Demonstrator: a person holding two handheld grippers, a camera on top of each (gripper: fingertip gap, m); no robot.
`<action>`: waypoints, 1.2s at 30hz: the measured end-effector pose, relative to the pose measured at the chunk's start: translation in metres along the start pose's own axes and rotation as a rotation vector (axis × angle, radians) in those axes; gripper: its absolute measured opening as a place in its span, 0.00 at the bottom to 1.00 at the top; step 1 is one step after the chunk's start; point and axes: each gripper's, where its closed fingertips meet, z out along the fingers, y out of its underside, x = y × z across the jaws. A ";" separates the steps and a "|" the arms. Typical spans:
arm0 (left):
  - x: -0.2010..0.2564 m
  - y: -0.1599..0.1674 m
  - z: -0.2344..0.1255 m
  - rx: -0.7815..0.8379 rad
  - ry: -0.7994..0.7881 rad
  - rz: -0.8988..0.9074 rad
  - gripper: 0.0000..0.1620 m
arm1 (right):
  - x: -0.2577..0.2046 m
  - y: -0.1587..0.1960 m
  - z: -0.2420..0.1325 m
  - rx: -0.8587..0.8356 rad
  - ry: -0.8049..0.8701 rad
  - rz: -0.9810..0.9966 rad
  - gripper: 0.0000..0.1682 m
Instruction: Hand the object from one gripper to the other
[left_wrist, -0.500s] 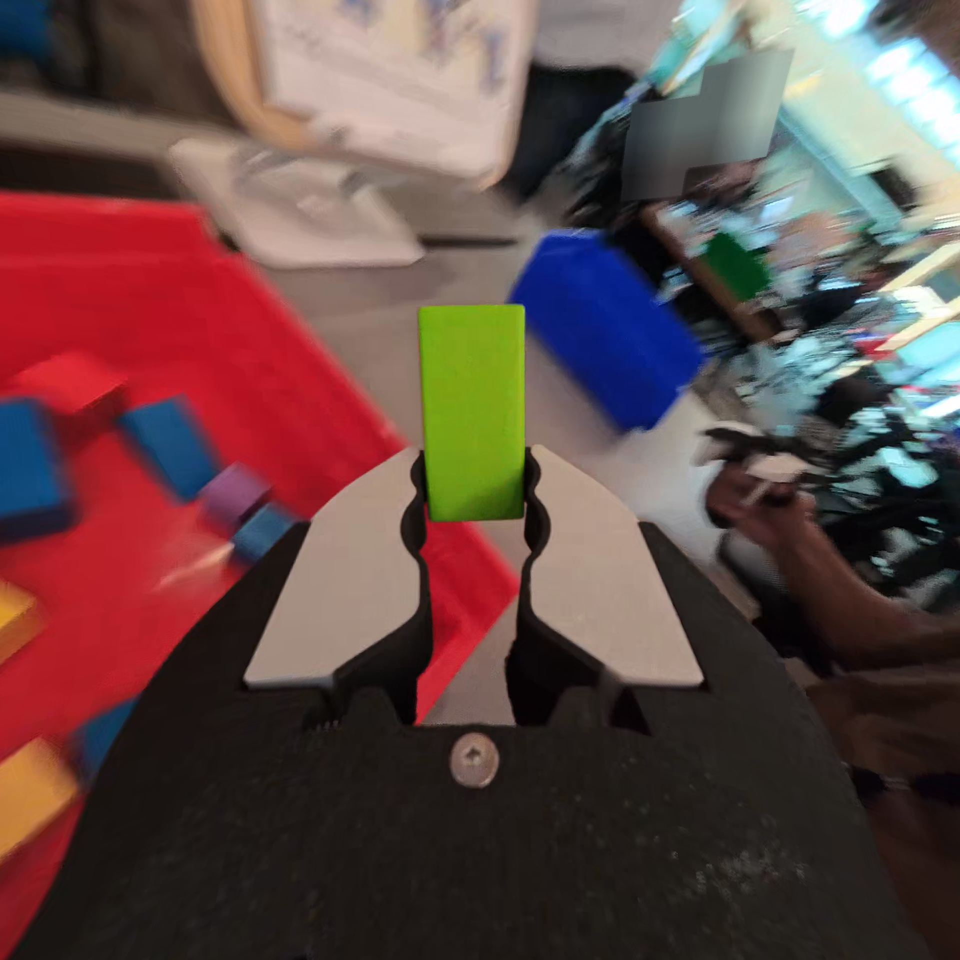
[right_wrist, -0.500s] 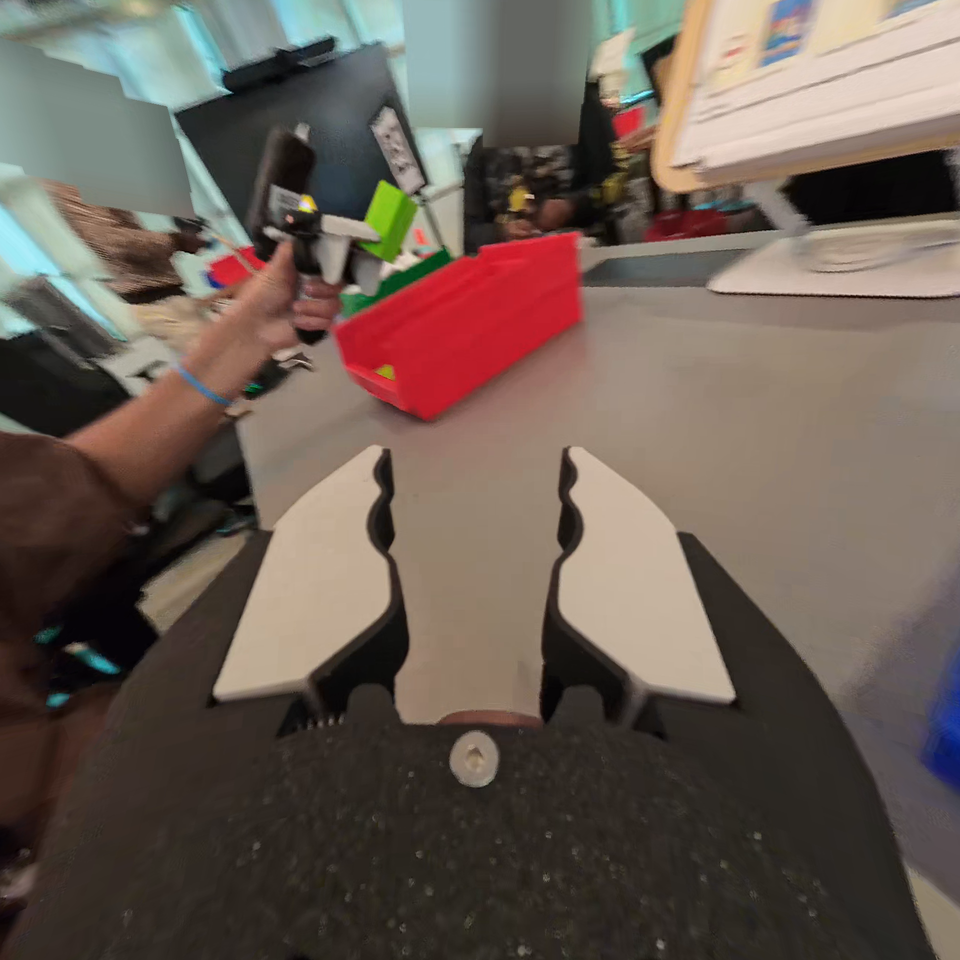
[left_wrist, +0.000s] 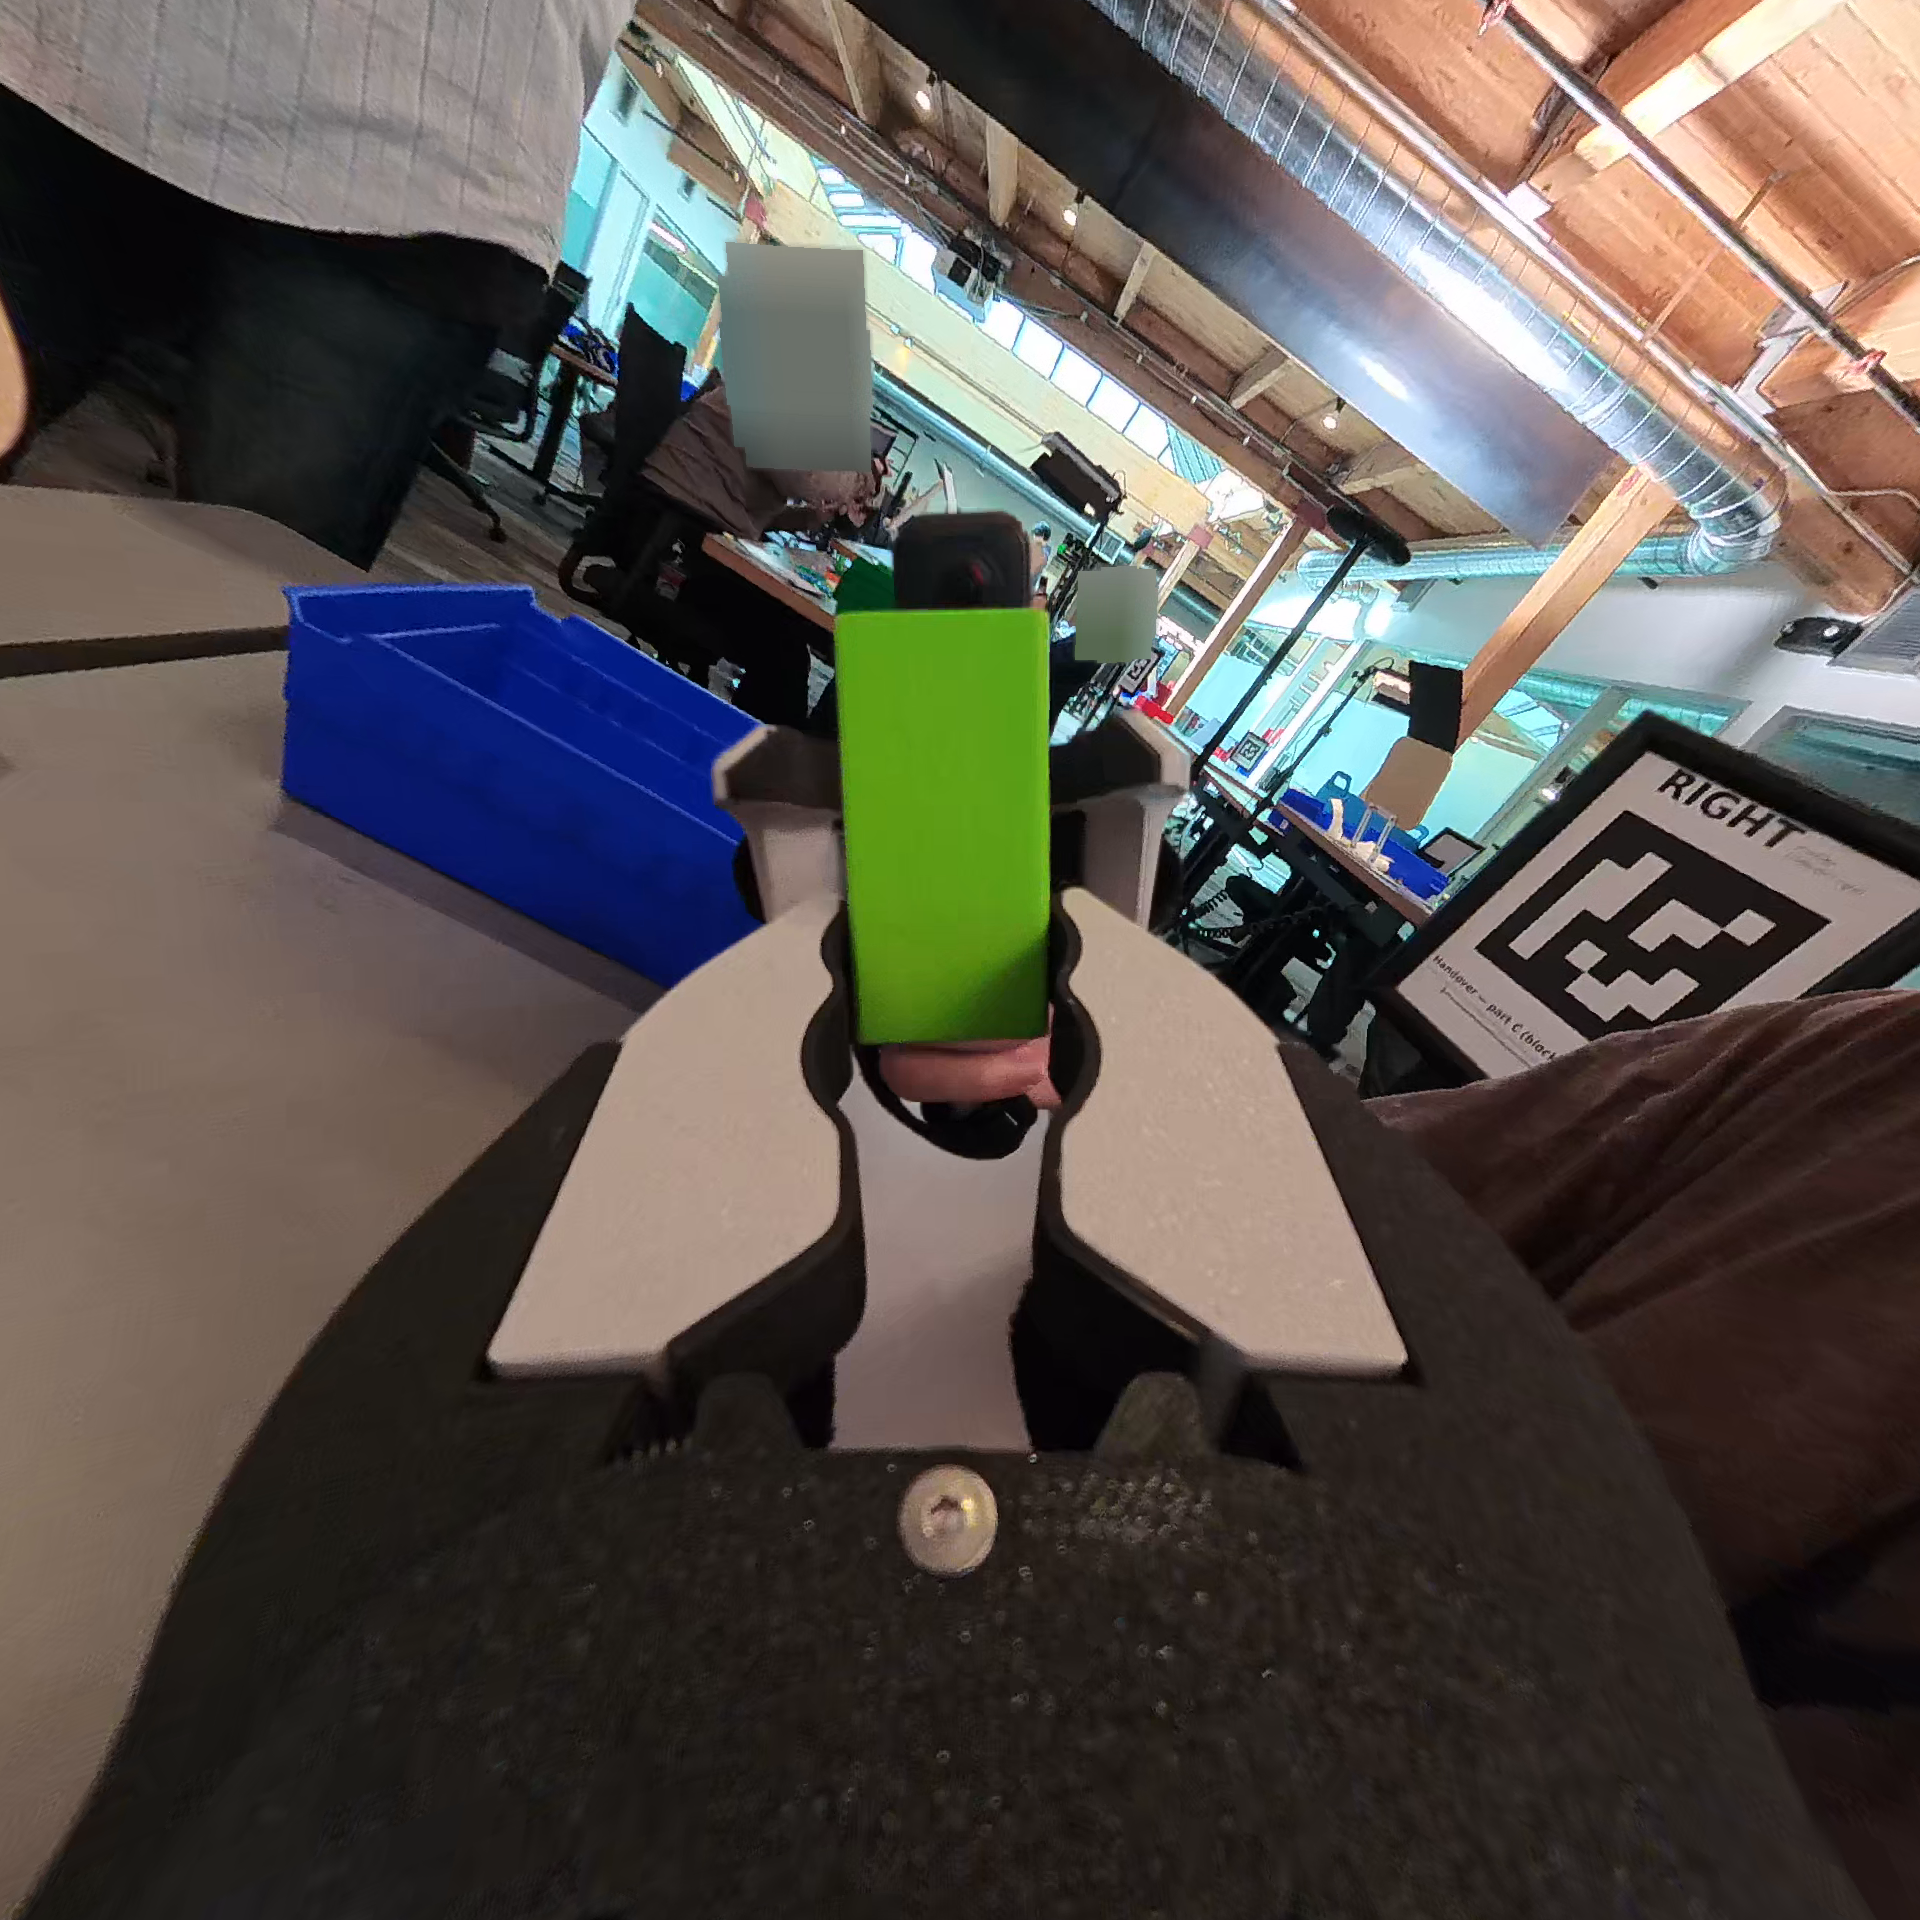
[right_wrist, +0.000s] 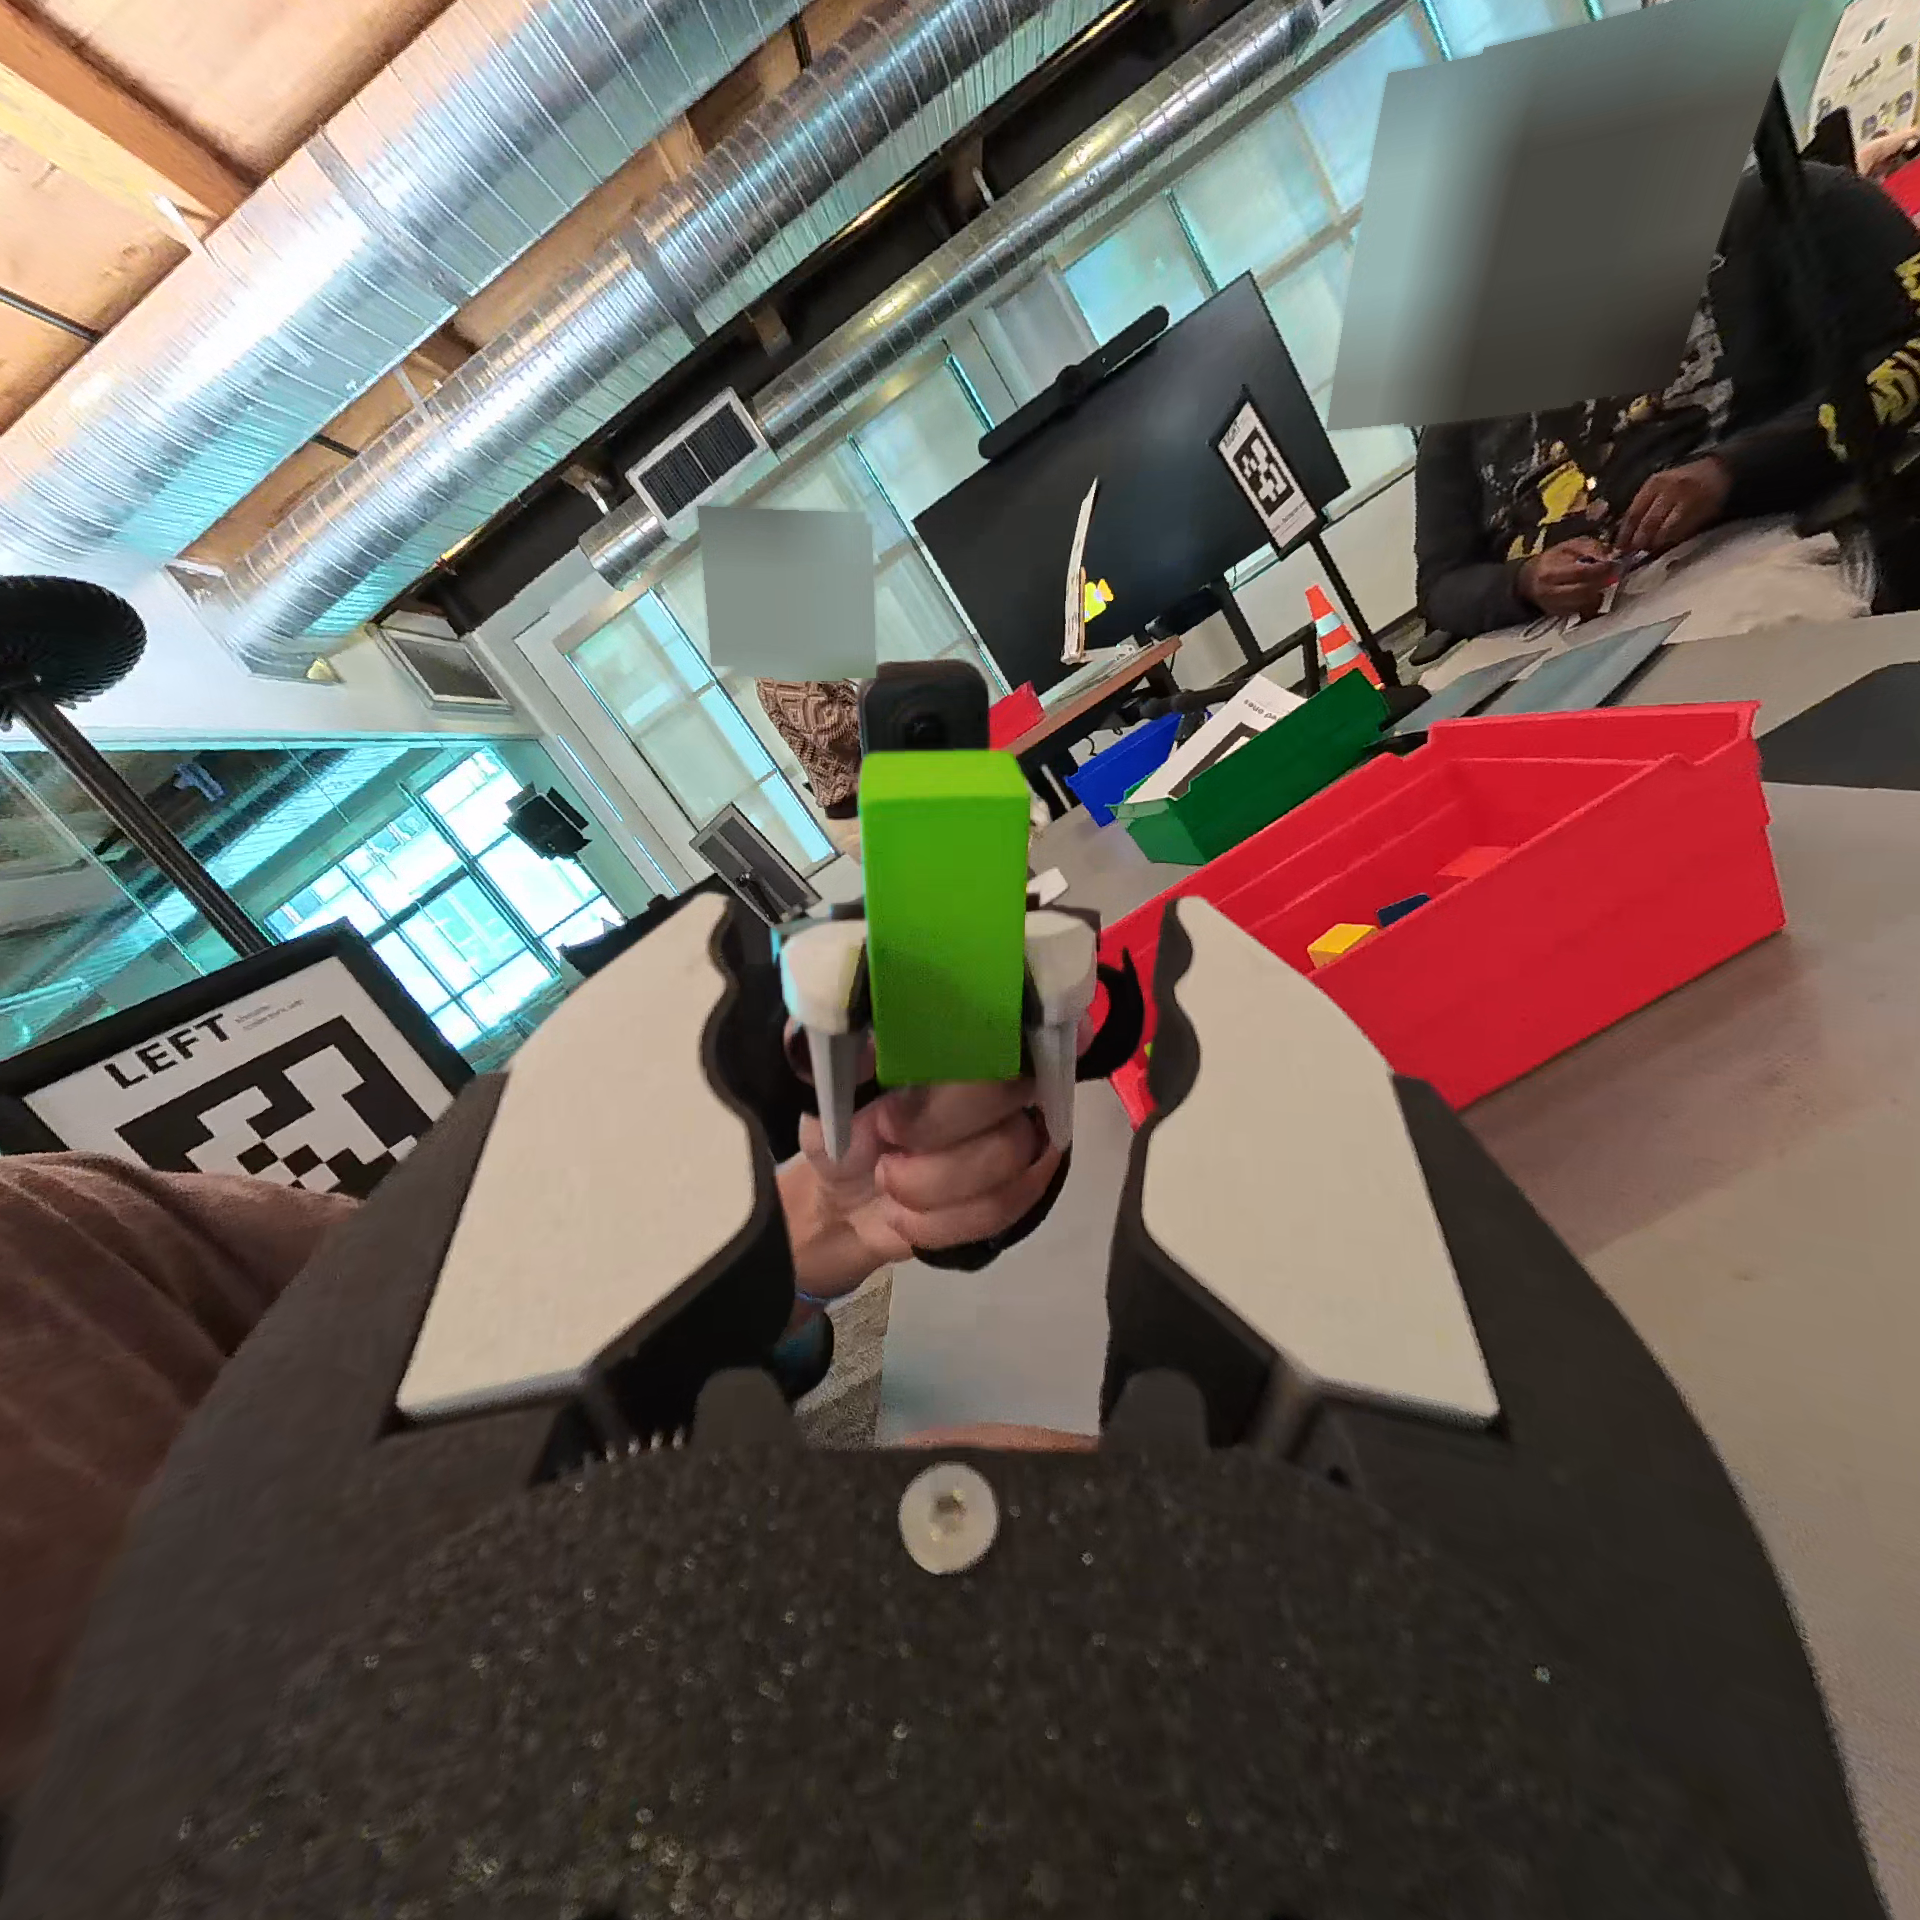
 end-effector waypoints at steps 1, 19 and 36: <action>-0.001 0.003 0.004 -0.008 -0.007 0.004 0.21 | 0.001 0.000 0.000 0.007 -0.005 0.011 0.43; -0.012 0.102 -0.035 -0.246 -0.412 0.065 0.38 | -0.006 -0.055 -0.074 -0.040 0.205 -0.180 0.19; -0.018 0.174 -0.084 -0.340 -0.588 0.041 0.34 | 0.259 -0.084 -0.357 -0.644 1.539 0.229 0.19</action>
